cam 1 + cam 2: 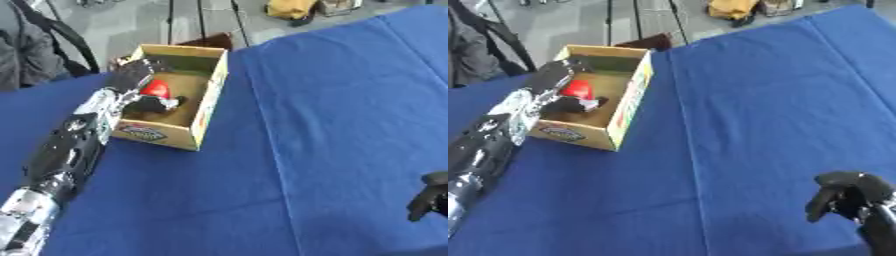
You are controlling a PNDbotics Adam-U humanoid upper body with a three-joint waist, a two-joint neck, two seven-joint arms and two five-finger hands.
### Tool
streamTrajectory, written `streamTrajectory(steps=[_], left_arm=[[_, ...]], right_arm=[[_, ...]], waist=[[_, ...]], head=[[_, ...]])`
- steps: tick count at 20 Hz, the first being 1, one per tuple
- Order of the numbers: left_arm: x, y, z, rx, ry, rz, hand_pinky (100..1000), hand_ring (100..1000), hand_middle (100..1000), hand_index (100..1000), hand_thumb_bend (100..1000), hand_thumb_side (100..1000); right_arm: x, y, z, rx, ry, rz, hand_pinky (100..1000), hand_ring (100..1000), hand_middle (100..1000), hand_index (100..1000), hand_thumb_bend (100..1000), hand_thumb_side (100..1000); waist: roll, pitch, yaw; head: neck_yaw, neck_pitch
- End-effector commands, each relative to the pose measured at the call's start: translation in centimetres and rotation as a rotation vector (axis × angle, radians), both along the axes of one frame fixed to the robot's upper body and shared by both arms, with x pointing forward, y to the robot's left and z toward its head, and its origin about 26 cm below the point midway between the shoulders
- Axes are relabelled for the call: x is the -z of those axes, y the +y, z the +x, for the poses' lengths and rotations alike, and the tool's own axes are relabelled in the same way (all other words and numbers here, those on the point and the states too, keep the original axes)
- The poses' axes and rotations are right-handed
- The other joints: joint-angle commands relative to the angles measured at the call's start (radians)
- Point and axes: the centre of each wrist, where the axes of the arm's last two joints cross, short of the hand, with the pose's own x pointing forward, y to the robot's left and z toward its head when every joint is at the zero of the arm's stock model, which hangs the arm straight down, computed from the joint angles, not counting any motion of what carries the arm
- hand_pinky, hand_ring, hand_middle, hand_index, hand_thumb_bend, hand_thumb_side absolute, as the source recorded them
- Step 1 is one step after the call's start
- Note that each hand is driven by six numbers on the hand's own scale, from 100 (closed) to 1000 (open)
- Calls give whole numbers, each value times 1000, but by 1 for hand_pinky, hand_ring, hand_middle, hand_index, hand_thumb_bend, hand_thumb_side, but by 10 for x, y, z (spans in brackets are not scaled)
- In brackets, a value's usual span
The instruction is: Pick up objects on the table and place them in the box.
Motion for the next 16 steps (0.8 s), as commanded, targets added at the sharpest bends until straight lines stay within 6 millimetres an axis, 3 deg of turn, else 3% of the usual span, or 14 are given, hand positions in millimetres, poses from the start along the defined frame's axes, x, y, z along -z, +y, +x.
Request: streamTrajectory(steps=[1,4,10,16], left_arm=[[-24,8,-2,-7,-117,-24,750,742,750,800,541,933],[-32,4,-5,10,-185,-68,694,694,724,789,391,874],[-51,2,-21,88,-331,-143,624,635,682,772,313,771],[-41,6,-48,183,-410,-197,542,587,651,766,209,789]], right_arm=[[-6,-1,-2,4,-19,5,489,544,500,714,100,889],[-5,-3,-2,12,-13,11,489,544,500,714,100,881],[-2,-7,-3,38,2,26,489,544,501,714,100,843],[0,-10,-4,59,12,43,489,543,500,713,100,818]], waist=[[-12,-22,8],[-18,-28,26],[-35,-43,76],[-55,-56,127]], head=[[-8,-7],[-21,-3],[-55,13],[-86,18]])
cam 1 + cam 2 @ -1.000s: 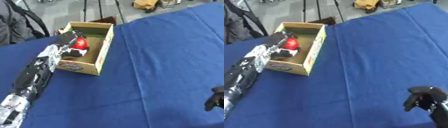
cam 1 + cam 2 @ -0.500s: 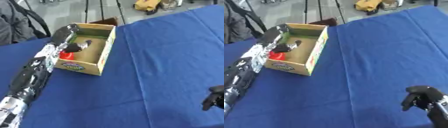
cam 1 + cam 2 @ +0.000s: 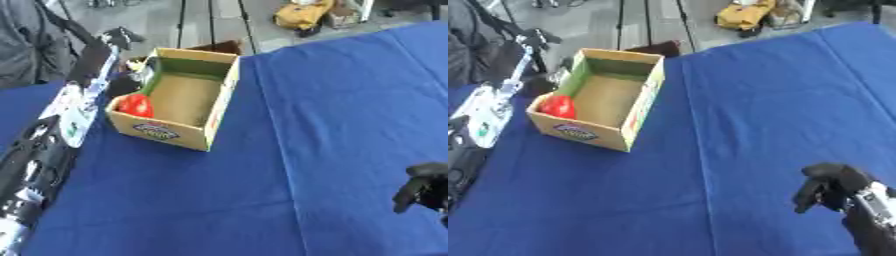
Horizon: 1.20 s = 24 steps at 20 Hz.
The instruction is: Pick up objects on the table and place them in the box.
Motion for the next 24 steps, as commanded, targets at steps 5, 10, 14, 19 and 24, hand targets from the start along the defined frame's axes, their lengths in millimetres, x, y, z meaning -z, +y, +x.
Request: streamTrajectory(steps=[5,10,14,19,24], left_arm=[[5,-7,-33,117,-66,-71,478,552,631,762,100,905],[39,-35,-55,187,4,-200,420,531,625,763,149,976],[61,-57,-75,220,66,-313,405,526,624,764,192,1000],[40,-65,-124,376,193,-751,386,507,616,765,258,1000],[21,-47,-143,459,269,-985,381,500,609,765,287,1000]], right_arm=[[-5,-5,-2,24,-20,21,489,543,500,713,100,809],[-4,-6,-3,29,-22,20,490,544,501,714,100,786],[-4,-6,-3,23,-23,22,490,544,501,714,100,779],[-2,-7,-4,21,-11,26,490,543,501,714,100,765],[-1,-9,-5,30,-5,28,490,543,501,714,100,766]], waist=[[-21,-21,48],[-30,-21,85],[-37,-26,95],[-45,-41,102],[-47,-47,112]], head=[[-35,8],[-51,18],[-54,23],[-52,35],[-59,37]])
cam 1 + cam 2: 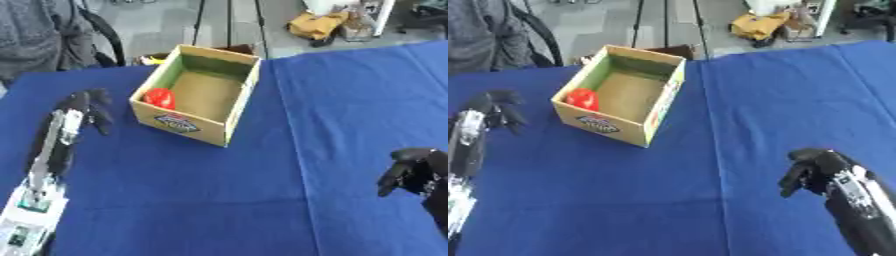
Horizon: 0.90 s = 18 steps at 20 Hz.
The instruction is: Pick up objects on the table and place them in the box.
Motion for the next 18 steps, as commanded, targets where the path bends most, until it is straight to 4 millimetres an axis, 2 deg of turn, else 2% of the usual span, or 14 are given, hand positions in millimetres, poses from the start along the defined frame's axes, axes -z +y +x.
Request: streamTrajectory(steps=[1,18], left_arm=[[-16,9,-9,31,1,-80,380,499,609,765,290,1000],[-5,12,-12,36,78,-117,372,488,600,762,291,1000]], right_arm=[[-7,-3,-1,1,-23,4,490,543,501,714,100,763],[-7,-4,-1,13,-23,6,491,543,502,715,100,773]], waist=[[-4,-13,4],[-5,-11,13]], head=[[-5,9],[-6,18]])
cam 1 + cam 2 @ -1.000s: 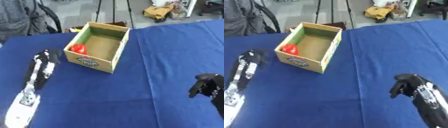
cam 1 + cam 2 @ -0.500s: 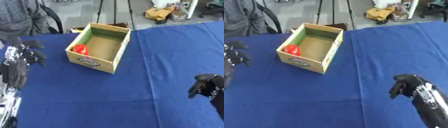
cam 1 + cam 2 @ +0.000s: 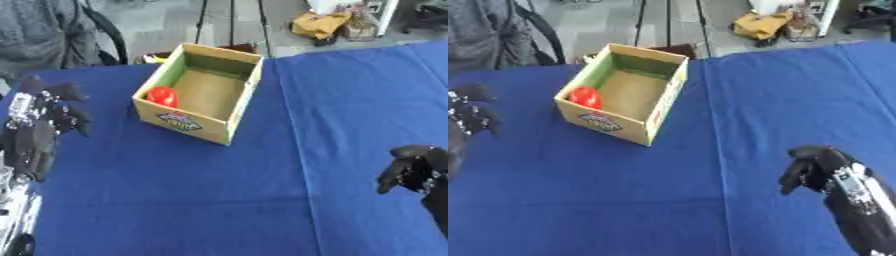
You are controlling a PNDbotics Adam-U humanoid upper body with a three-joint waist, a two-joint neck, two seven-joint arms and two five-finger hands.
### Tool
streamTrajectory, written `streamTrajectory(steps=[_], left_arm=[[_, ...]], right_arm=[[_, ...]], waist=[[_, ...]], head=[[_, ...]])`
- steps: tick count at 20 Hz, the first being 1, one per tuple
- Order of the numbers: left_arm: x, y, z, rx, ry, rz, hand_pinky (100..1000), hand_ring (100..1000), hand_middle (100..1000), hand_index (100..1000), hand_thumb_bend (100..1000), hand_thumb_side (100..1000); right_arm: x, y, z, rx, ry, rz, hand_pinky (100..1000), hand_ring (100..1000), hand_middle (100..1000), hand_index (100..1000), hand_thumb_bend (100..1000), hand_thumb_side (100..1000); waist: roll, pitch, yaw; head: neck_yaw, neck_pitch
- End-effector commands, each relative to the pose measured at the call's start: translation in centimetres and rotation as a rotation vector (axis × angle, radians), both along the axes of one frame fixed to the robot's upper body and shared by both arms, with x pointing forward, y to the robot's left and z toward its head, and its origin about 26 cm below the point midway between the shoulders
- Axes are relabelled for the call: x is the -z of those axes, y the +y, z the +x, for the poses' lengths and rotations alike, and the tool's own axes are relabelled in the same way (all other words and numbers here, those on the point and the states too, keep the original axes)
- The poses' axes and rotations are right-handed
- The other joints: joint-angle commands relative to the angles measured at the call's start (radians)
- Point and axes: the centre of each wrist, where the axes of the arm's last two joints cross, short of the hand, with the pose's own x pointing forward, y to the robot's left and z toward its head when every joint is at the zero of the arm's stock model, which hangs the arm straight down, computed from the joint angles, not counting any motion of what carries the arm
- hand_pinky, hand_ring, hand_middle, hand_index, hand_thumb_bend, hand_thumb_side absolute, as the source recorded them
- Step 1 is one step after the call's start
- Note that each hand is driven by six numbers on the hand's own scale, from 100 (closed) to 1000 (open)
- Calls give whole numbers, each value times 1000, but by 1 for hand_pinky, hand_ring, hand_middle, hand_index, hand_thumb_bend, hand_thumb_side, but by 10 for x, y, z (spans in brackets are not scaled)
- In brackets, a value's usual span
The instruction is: Pick up objects on the table and place them in the box.
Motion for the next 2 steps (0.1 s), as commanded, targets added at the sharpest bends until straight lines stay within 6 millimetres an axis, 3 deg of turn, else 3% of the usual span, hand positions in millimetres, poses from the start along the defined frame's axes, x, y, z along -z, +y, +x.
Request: streamTrajectory(steps=[1,2], left_arm=[[-4,2,-1,-1,-13,21,373,488,600,762,291,1000],[-4,2,-1,-1,-13,22,373,488,600,762,291,1000]], right_arm=[[-8,-2,-1,1,-27,3,491,544,502,715,100,773],[-8,-2,-1,-1,-28,2,492,544,502,715,100,771]], waist=[[-5,-9,3],[-6,-9,4]], head=[[-2,9],[0,9]])
